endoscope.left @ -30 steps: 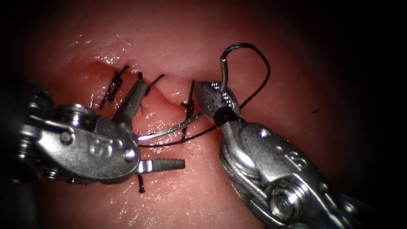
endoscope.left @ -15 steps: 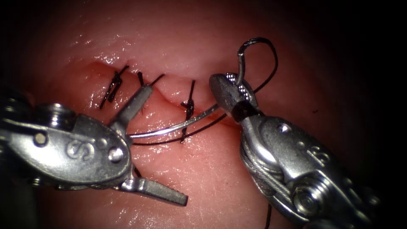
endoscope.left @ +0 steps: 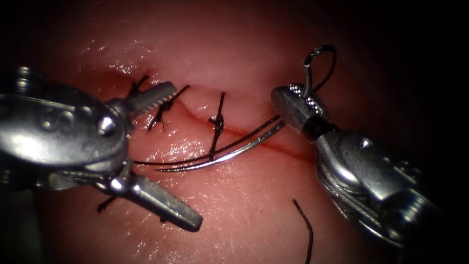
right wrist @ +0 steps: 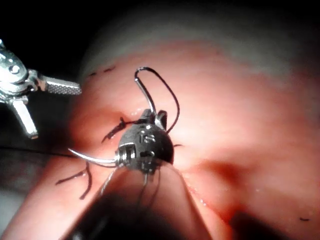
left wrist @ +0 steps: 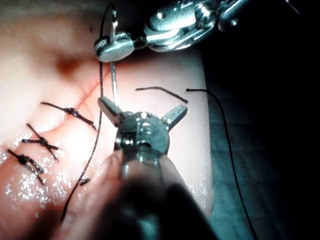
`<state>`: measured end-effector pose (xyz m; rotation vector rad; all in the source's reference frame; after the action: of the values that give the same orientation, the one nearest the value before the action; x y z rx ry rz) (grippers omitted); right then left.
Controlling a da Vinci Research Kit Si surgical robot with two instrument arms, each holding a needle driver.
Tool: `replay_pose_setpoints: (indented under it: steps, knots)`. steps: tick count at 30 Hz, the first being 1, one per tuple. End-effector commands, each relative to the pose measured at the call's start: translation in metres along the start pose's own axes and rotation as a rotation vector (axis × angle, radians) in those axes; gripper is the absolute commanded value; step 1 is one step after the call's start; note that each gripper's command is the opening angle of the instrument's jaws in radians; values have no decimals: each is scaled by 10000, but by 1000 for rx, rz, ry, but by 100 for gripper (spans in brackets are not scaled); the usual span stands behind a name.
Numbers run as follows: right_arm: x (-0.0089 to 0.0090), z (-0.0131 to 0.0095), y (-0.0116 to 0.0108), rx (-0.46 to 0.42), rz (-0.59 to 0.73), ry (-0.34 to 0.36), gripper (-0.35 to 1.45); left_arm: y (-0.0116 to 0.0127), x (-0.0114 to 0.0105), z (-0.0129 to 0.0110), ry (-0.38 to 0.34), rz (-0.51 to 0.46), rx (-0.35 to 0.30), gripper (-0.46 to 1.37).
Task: Wound Closure
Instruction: Hand over the needle from the left to the right gripper
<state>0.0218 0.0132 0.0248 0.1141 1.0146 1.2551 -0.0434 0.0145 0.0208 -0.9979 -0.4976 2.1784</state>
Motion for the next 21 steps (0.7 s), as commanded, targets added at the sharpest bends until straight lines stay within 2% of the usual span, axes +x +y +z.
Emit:
replay_pose_setpoints:
  steps: [1,4,8,14,16,21]
  knots:
    - [0,0,2,35,-52,-10,-35,0,-1,-1,1,-15,-24,95]
    - [1,-3,3,116,-165,-41,-35,1,-2,-1,3,-39,-57,92]
    - [7,-3,5,174,-230,-60,-35,1,-3,0,4,-55,-97,85]
    - [29,-10,16,300,-318,-67,-35,-3,-7,4,4,-69,-123,76]
    - [40,-15,26,392,-350,-69,-35,-7,-12,8,5,-77,-129,76]
    - [51,-22,37,480,-420,-60,-35,-14,-19,17,2,-92,-143,73]
